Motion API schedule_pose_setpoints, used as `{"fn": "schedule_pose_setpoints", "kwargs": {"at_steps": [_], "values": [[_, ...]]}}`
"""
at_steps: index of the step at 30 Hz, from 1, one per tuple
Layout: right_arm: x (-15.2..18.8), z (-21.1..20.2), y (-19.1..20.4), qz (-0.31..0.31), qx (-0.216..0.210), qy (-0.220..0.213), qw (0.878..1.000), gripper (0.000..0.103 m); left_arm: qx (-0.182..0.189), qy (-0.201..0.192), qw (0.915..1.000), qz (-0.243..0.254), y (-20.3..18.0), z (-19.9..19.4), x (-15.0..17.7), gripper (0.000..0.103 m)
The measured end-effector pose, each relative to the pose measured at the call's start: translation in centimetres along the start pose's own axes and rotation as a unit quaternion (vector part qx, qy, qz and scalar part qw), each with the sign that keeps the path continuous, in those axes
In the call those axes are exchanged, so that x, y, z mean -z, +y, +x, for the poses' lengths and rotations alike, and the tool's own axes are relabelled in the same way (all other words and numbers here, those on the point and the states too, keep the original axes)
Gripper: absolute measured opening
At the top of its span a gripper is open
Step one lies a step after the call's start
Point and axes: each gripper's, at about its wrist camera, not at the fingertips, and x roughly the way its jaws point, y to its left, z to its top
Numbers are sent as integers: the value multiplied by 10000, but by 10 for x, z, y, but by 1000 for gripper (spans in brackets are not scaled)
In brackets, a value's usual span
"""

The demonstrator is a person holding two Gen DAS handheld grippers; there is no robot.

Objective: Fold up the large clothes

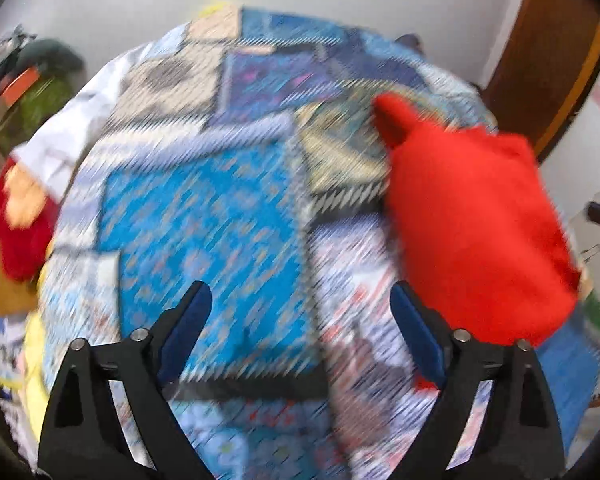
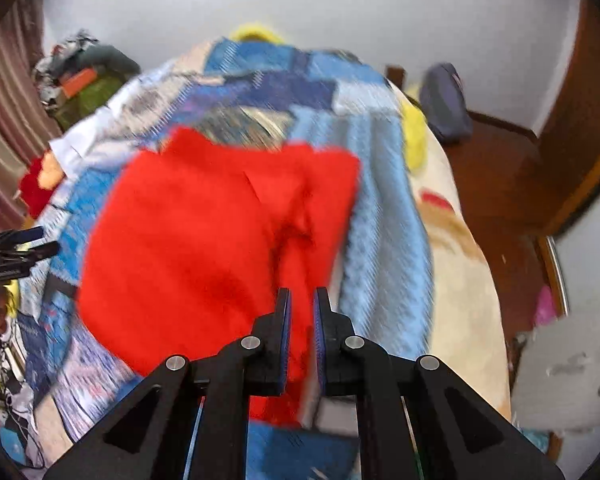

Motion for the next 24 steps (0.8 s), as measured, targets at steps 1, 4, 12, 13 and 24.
{"fn": "schedule_pose_setpoints", "kwargs": {"at_steps": [1, 4, 12, 13, 24], "values": [[-9, 5, 6, -68, -9, -30, 10000, 6, 104, -34, 9999, 58, -10, 4, -10, 93], [-32, 38, 29, -322, 16, -6, 9995, 6, 360, 32, 9992, 168, -40, 25, -32, 97], [-39, 140, 32, -747, 785, 348, 9935, 6, 520, 314, 9976, 327, -55, 93, -44, 103], [-36, 137, 31, -814, 825, 293, 9928, 6, 534, 290, 9976, 331, -55, 93, -42, 103], [-22, 119, -26, -560, 1466, 210, 9874, 96, 403, 207, 9989, 93, -42, 83, -25, 103]]}}
